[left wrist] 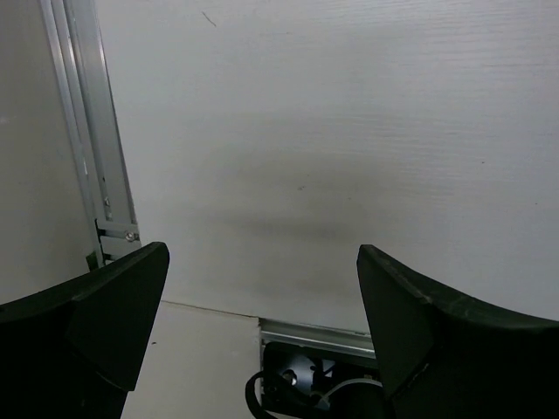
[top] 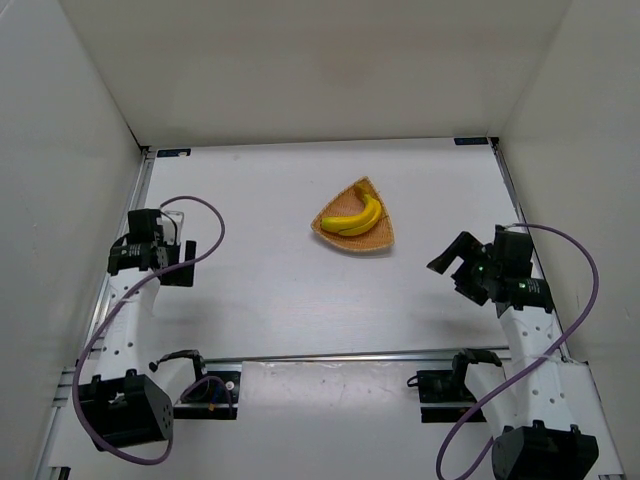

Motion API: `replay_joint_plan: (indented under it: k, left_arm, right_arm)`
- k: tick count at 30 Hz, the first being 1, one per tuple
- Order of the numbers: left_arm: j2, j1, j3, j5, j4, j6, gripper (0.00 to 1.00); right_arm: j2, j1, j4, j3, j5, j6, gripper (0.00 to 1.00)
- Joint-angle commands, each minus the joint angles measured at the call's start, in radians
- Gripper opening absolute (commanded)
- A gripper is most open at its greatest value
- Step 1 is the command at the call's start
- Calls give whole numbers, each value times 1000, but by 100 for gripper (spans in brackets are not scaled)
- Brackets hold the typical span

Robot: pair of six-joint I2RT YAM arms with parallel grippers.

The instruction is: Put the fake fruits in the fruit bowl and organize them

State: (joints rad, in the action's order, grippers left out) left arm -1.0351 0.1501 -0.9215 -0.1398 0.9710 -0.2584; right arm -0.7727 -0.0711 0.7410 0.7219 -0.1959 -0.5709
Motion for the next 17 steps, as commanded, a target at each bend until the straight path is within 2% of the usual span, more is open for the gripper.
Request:
replay_joint_plan:
  k: [1,8,17]
  left_arm:
    - [44,12,13,74,-44,33,100]
    - [-3,22,-10,29,-60,102,100]
    - [-3,22,-28,92,-69,122,100]
  right_arm:
    - [1,-2,-28,-7,-48,-9,100]
    - [3,-2,-28,-45,-47,-9,100]
    - [-11,-2,-37,-65,-68,20,100]
